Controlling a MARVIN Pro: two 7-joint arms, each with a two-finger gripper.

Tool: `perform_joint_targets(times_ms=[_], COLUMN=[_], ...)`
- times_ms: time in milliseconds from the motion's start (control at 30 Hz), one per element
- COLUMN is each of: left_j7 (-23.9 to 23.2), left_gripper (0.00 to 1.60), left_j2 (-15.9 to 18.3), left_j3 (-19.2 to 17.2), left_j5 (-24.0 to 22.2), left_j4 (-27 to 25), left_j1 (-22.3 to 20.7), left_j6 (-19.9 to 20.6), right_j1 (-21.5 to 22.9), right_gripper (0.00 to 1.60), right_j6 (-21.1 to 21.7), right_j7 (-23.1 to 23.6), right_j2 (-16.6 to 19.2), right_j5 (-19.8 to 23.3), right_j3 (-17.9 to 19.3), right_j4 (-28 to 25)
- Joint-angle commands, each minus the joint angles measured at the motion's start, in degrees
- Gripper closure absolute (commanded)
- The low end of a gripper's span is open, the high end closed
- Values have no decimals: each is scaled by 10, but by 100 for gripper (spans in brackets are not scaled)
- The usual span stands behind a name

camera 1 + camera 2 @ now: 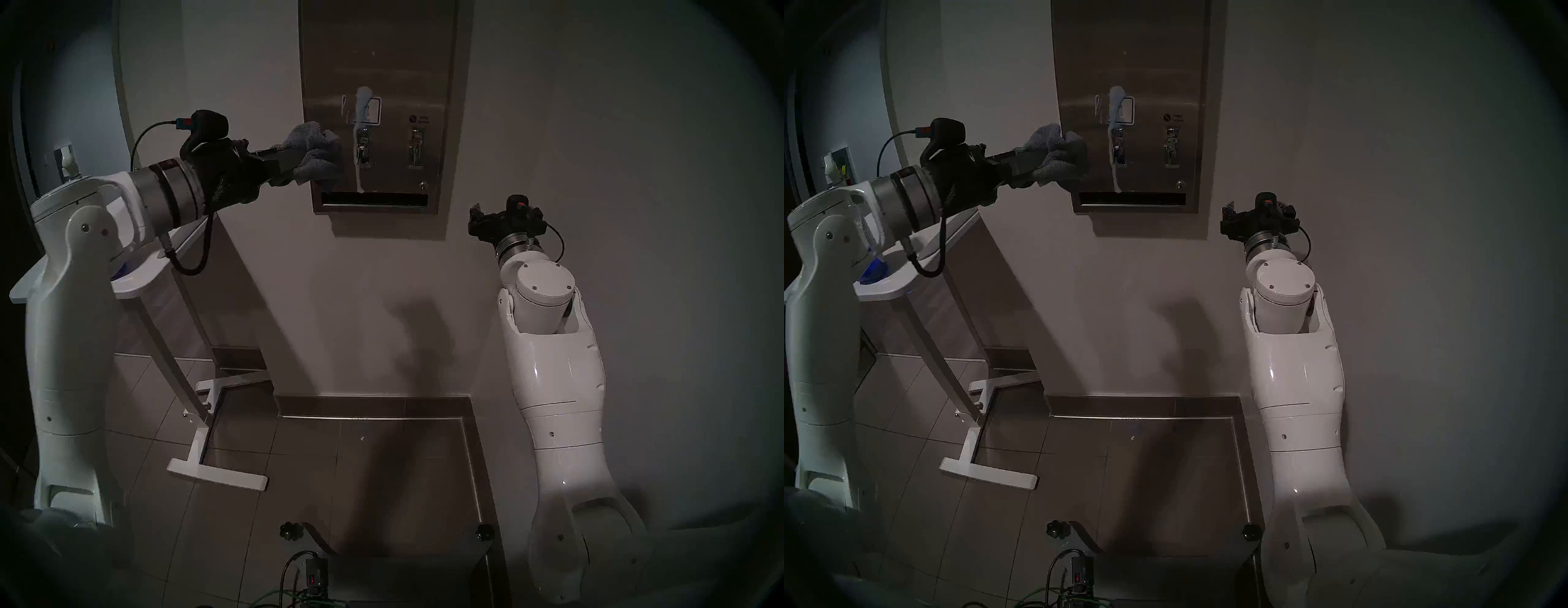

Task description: Pick up the cloth and wipe the surface

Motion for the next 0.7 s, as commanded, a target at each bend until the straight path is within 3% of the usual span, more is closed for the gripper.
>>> perform_joint_targets(times_ms=[0,133,367,667], left_j7=[-69,-106,-83,-89], left_gripper=[160,160,160,160], left_j2=[62,89,116,99], left_j3=[-45,-53,-27,-12], left_j5=[2,41,136,167], left_j4=[-45,-46,-37,-11], left_j1=[54,88,106,103], left_j6=[-23,-50,-93,-136], right_j1=[19,19,18,18], right_gripper=[0,0,0,0], right_j6=[-6,-5,-5,-4], right_j7=[1,1,2,3], right_j2=[1,1,1,1], right_j5=[1,1,2,2], right_j3=[2,2,2,2], right_j4=[-26,-27,-29,-30])
